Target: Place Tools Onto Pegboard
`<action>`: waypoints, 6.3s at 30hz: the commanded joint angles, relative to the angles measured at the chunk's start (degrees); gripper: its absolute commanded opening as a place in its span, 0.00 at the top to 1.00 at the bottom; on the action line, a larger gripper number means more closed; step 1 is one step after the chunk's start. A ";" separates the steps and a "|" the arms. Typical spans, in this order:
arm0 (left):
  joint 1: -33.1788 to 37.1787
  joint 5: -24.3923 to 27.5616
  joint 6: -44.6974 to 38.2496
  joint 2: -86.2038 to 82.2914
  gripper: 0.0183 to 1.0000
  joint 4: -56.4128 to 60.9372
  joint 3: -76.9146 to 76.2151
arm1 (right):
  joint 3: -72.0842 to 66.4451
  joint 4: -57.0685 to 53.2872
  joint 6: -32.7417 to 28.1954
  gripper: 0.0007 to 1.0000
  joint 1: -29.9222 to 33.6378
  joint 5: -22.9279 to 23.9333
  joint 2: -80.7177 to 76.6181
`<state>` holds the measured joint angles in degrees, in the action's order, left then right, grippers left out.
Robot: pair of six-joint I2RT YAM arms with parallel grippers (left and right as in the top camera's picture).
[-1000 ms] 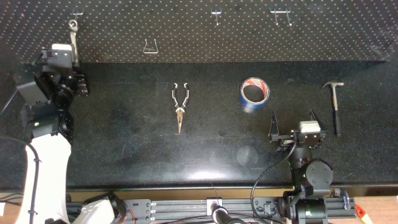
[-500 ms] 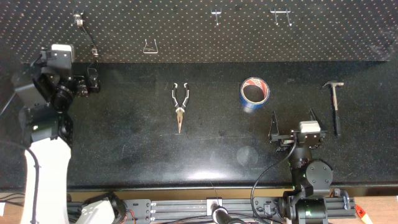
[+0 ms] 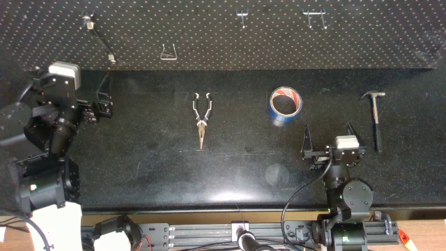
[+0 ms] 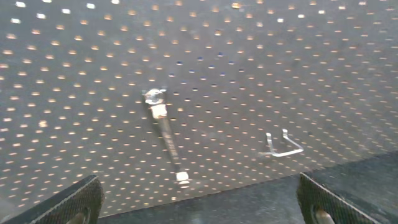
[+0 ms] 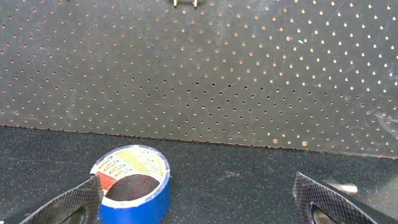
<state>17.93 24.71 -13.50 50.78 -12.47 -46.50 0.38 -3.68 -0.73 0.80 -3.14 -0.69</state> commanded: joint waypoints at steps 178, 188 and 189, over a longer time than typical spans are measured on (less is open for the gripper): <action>-46.40 -29.20 50.14 58.36 0.99 -21.55 -22.73 | -0.15 -0.33 0.70 0.01 0.31 -0.33 0.52; -46.56 -31.71 47.12 56.68 0.99 -21.59 -22.73 | -0.15 -0.33 0.70 0.01 0.31 -0.33 0.52; -46.56 -32.30 47.12 56.04 0.99 -21.57 -22.73 | -0.15 -0.33 0.70 0.01 0.31 -0.33 0.52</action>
<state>-28.34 -5.15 35.20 107.68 -34.02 -68.73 0.38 -3.68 -0.71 0.80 -3.14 -0.69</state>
